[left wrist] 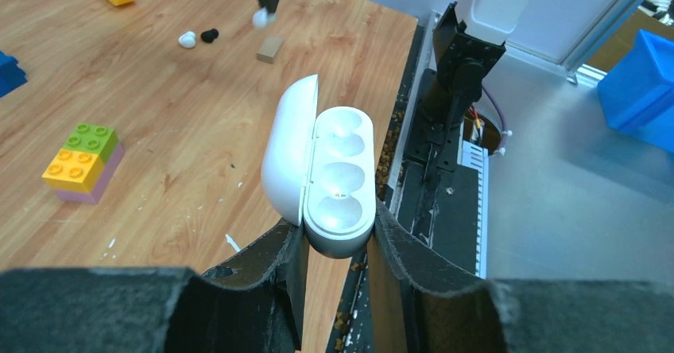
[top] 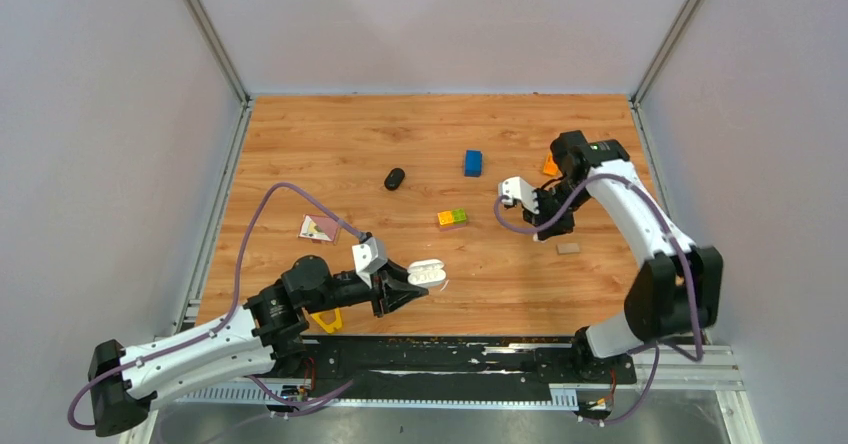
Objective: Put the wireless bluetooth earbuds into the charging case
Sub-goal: Pick up the earbud from the center of the board, then place the earbud in the charging case.
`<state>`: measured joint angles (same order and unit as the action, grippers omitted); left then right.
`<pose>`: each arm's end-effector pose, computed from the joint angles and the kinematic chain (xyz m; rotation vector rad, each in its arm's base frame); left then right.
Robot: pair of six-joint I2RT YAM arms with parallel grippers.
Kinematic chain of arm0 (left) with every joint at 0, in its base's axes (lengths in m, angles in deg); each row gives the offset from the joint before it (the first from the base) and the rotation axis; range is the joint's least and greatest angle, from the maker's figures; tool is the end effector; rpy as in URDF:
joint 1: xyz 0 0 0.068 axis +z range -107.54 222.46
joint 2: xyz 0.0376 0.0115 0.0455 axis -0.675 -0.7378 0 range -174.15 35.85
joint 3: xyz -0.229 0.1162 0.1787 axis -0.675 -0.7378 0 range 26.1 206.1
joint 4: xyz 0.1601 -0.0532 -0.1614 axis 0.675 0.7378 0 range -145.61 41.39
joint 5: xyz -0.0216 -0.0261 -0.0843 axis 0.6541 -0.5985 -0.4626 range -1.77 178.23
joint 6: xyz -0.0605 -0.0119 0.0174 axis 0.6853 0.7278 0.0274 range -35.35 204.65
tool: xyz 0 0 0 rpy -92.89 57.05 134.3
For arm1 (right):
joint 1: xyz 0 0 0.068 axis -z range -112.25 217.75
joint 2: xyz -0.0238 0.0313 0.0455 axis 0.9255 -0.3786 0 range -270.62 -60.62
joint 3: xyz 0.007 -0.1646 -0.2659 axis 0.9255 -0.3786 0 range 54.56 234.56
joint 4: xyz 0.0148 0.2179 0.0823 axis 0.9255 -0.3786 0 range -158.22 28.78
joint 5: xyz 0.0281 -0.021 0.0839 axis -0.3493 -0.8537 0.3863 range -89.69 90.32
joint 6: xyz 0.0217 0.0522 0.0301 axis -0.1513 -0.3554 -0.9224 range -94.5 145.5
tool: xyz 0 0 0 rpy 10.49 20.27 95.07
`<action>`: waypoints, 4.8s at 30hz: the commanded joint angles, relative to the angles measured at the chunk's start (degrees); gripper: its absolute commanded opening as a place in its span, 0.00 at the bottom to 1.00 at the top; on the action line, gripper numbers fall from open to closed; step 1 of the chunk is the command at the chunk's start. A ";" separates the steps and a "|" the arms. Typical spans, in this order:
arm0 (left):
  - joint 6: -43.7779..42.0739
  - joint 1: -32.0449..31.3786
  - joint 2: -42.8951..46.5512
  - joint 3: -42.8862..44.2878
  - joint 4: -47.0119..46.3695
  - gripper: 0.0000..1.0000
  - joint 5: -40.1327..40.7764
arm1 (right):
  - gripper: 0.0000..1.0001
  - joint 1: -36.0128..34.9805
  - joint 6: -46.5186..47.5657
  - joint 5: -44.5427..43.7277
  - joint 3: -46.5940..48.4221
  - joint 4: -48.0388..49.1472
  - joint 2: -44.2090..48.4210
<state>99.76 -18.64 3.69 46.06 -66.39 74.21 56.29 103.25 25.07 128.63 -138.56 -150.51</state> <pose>0.0409 -0.0990 0.2862 0.8640 1.5067 -1.2049 0.2270 0.0671 0.2989 -2.0207 2.0737 0.5758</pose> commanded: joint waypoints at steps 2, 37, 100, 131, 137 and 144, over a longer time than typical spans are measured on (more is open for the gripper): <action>-1.90 -0.25 -1.15 4.19 0.67 0.00 -1.71 | 0.00 -1.76 -0.71 4.74 0.27 -8.20 12.82; -11.92 -0.18 -29.79 14.35 -8.94 0.00 -5.06 | 0.00 -28.89 -24.63 19.47 12.38 -2.86 13.03; -8.96 -0.19 -27.83 11.47 -13.11 0.00 -8.55 | 0.01 -32.46 -26.39 12.17 10.83 -0.08 10.07; -10.28 -0.25 -28.55 11.71 -11.65 0.00 -9.65 | 0.13 -32.64 -24.32 12.03 12.74 -1.23 10.76; -9.76 -0.20 -28.19 11.23 -12.05 0.00 -9.27 | 0.16 -32.44 -23.51 12.41 11.07 -1.96 13.46; -9.32 -0.24 -28.29 11.36 -12.24 0.00 -9.27 | 0.17 -28.56 -22.42 14.63 12.31 -3.51 16.04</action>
<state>90.30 -18.64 -25.12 57.41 -75.20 65.79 25.34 78.99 37.37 138.99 -141.29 -137.22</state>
